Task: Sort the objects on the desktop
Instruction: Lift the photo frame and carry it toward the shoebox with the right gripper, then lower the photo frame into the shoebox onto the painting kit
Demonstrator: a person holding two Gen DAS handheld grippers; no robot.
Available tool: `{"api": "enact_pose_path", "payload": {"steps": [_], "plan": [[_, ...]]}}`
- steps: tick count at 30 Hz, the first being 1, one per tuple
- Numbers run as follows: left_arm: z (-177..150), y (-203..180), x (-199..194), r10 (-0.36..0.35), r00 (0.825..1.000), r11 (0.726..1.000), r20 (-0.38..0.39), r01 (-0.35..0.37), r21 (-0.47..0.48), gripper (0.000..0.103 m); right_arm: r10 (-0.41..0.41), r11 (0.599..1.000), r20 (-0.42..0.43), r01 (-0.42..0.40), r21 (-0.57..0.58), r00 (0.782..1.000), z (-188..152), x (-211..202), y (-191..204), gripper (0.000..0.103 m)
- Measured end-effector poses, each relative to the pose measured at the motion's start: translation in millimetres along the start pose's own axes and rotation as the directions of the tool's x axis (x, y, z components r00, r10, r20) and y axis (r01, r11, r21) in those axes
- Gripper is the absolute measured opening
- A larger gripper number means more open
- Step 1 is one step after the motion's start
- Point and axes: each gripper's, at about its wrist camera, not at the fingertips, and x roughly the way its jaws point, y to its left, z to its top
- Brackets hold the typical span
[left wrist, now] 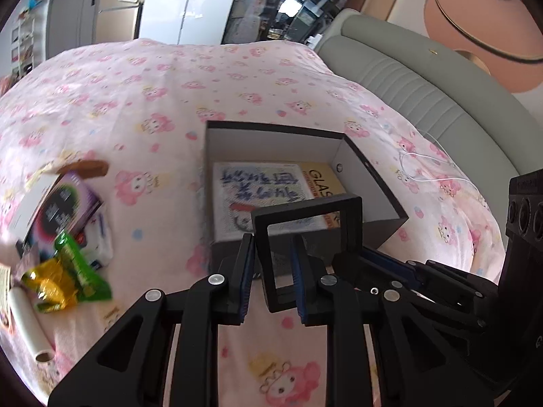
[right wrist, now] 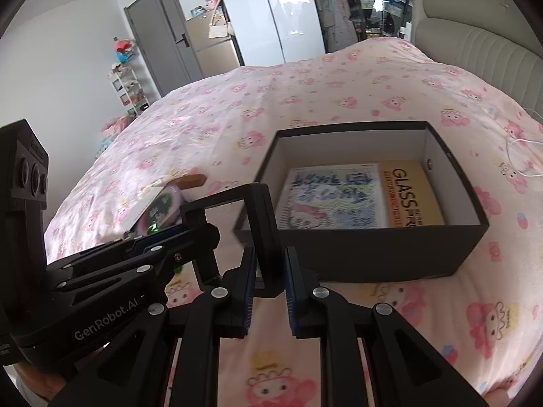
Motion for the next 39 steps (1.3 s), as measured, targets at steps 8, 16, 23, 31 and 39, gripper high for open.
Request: {"api": "enact_pose_path", "payload": {"steps": [8,16,23,31,39], "plan": [[36,-23,55,0.002,1.000,0.999,-0.029,0.000,0.040,0.020,-0.016,0.997,0.004,0.016,0.081,1.000,26,31,-49,0.014],[48,0,111,0.045,0.993,0.999,-0.113,-0.045,0.000,0.018,0.028,0.993,-0.085,-0.018,0.117,0.996,44,91,-73,0.014],[49,20,154,0.118,0.959,0.991,-0.256,-0.129,-0.028,0.016,0.025,0.992,-0.187,-0.002,0.122,0.982,52,129,-78,0.013],[46,27,138,0.118,0.973,0.991,-0.198,-0.127,-0.034,0.016,-0.029,0.993,-0.223,0.054,0.108,0.974,65,132,-77,0.014],[46,32,118,0.083,0.986,0.996,-0.146,-0.089,-0.032,0.016,-0.040,0.993,-0.353,0.075,0.087,0.935,51,153,-76,0.021]]}}
